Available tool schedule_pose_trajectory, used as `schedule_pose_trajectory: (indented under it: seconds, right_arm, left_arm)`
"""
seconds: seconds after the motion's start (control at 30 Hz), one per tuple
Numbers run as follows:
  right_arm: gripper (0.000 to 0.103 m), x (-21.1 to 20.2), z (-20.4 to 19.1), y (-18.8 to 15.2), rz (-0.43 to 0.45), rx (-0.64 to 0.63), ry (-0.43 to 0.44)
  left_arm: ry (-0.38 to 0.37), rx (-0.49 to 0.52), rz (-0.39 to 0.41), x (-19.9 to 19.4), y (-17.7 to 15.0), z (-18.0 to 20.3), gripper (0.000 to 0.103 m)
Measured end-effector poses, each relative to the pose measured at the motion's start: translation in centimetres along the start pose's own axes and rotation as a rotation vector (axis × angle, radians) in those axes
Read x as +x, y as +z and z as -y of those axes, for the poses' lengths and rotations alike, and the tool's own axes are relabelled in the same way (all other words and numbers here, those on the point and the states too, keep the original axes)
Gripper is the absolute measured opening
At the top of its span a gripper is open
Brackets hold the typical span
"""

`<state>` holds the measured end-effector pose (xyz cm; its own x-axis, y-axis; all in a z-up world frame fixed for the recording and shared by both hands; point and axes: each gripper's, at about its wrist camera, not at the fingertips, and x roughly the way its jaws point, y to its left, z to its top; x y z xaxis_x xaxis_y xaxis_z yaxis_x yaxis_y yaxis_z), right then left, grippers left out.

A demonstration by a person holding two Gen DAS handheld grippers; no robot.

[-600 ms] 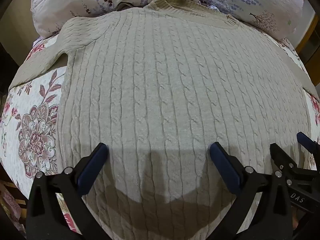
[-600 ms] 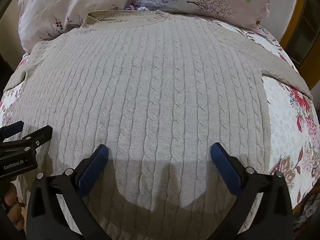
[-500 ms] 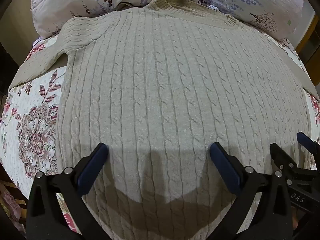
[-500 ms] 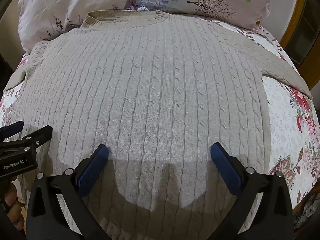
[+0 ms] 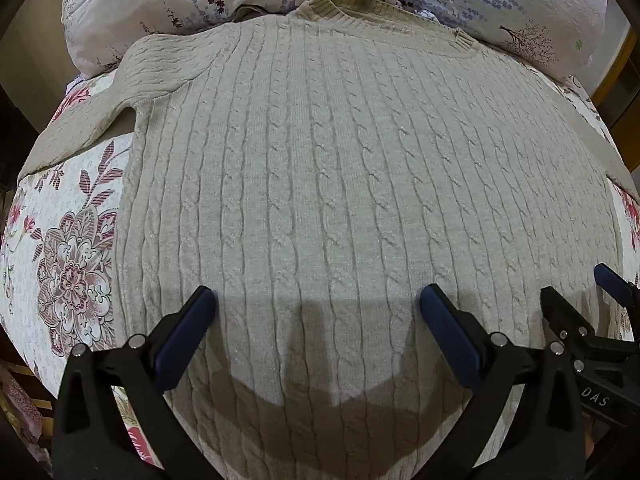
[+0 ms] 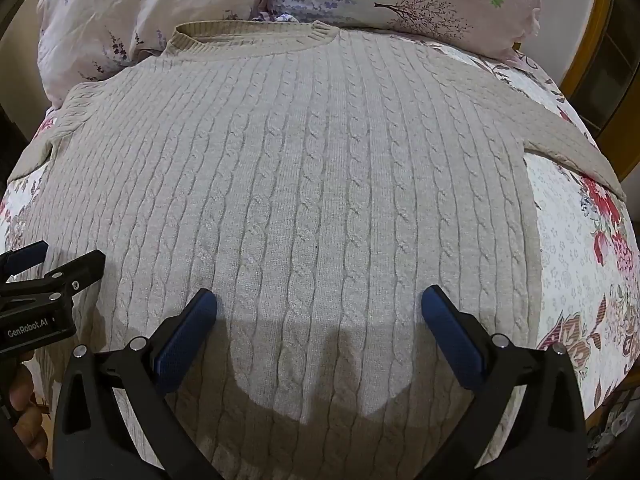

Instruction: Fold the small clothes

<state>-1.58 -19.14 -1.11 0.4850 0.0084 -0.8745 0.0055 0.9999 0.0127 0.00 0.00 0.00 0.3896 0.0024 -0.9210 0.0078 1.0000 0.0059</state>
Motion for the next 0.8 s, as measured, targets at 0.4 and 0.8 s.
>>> schedule_pose_trajectory:
  seconds: [0.4, 0.8]
  right_arm:
    - [0.102, -0.01, 0.01, 0.02, 0.001, 0.0, 0.0]
    - [0.102, 0.0, 0.01, 0.02, 0.001, 0.0, 0.0]
  left_arm:
    - [0.0, 0.0, 0.0, 0.0, 0.0, 0.0, 0.101]
    - [0.001, 0.0, 0.0, 0.0, 0.0, 0.0, 0.101]
